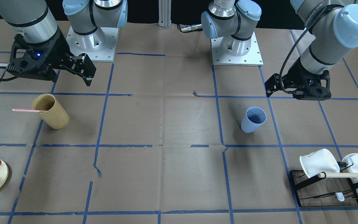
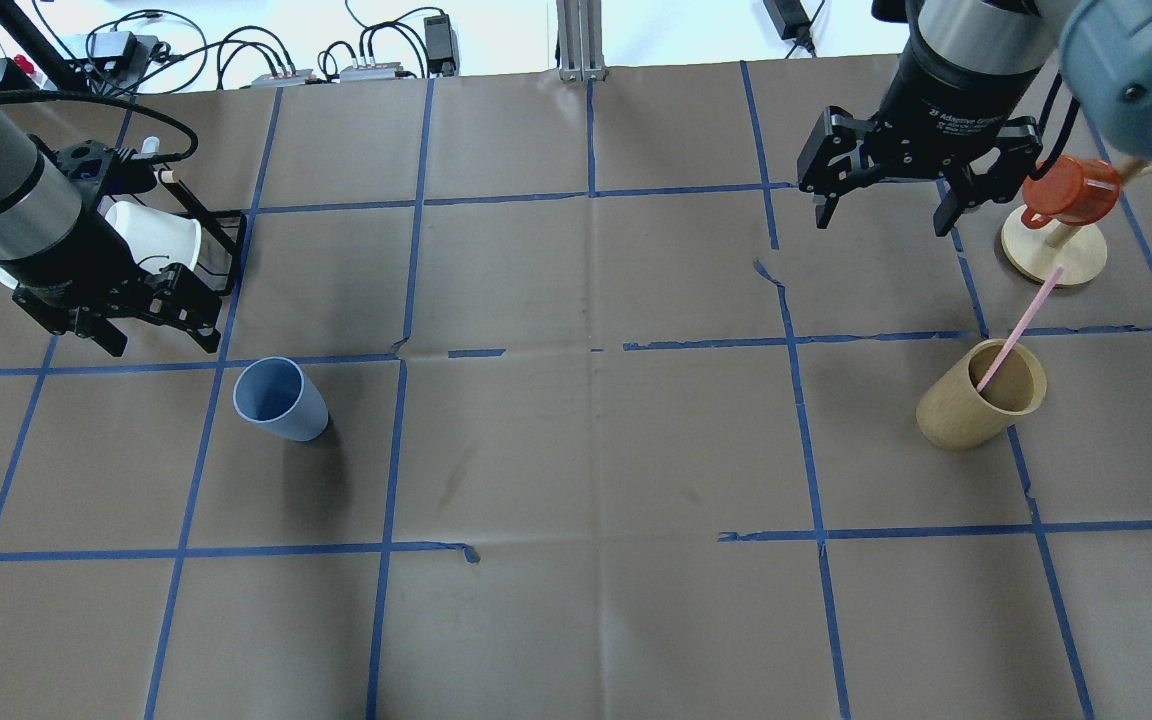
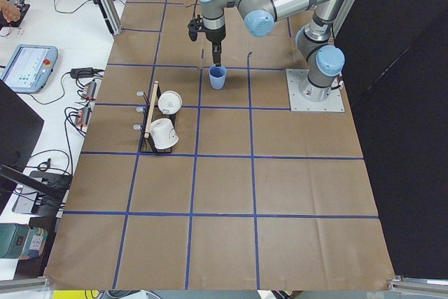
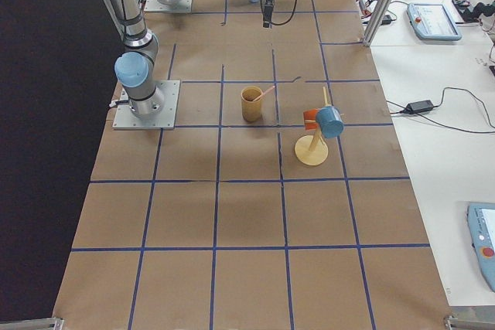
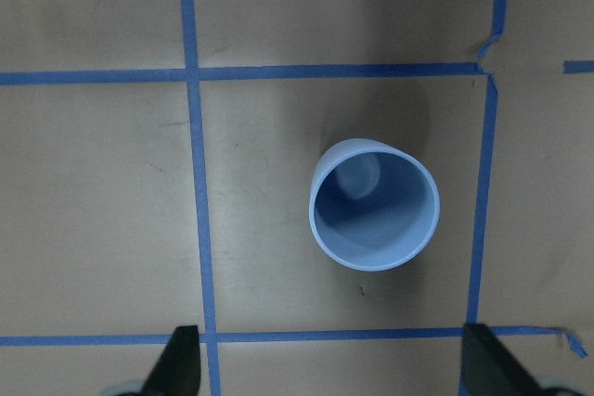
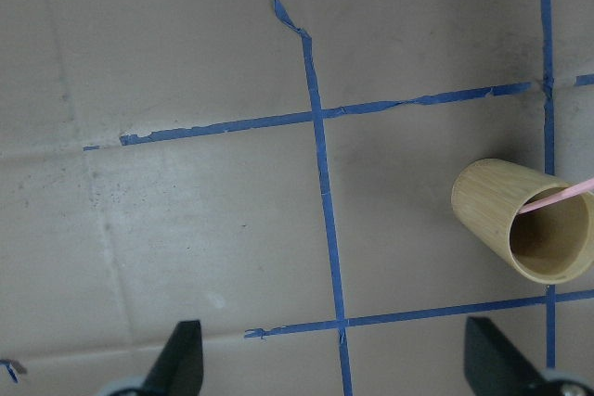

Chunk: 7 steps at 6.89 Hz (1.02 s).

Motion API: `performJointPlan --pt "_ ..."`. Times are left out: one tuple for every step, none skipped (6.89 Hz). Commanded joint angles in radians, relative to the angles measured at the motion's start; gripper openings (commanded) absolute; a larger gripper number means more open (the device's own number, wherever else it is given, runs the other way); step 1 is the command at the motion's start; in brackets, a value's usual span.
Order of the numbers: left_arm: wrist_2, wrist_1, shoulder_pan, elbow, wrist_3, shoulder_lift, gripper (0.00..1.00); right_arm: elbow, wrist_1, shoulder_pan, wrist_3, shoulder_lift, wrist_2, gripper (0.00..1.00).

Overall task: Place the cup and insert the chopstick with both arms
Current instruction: 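Move the left gripper down toward the light blue cup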

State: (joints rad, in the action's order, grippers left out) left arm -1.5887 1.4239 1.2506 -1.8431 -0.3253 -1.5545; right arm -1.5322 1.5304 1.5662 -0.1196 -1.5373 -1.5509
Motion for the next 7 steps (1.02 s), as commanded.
performJointPlan --pt "0.001 -0.078 -0.032 -0.078 0.0 -0.018 1.0 0.0 -0.001 0.0 0.003 0.0 -0.001 0.99" --pt "0.001 -0.112 -0.034 -0.123 0.0 -0.018 1.0 0.0 0.001 0.0 0.003 0.0 -0.001 0.99" --pt "0.004 -0.181 -0.034 -0.151 0.0 -0.025 1.0 0.0 0.001 0.0 0.004 0.0 -0.001 0.99" --pt "0.009 -0.244 -0.034 -0.159 0.002 -0.062 1.0 0.0 0.001 0.0 0.005 0.0 -0.001 0.99" --pt "0.006 -0.27 -0.031 -0.163 0.002 -0.103 1.0 -0.002 -0.001 -0.003 0.005 0.0 -0.001 0.99" --pt "0.006 -0.296 -0.028 -0.166 0.002 -0.128 1.0 -0.002 -0.001 -0.006 0.005 0.0 -0.001 0.99" --pt "0.003 -0.298 -0.023 -0.185 0.002 -0.14 1.0 -0.002 -0.001 -0.006 0.005 0.0 -0.001 0.99"
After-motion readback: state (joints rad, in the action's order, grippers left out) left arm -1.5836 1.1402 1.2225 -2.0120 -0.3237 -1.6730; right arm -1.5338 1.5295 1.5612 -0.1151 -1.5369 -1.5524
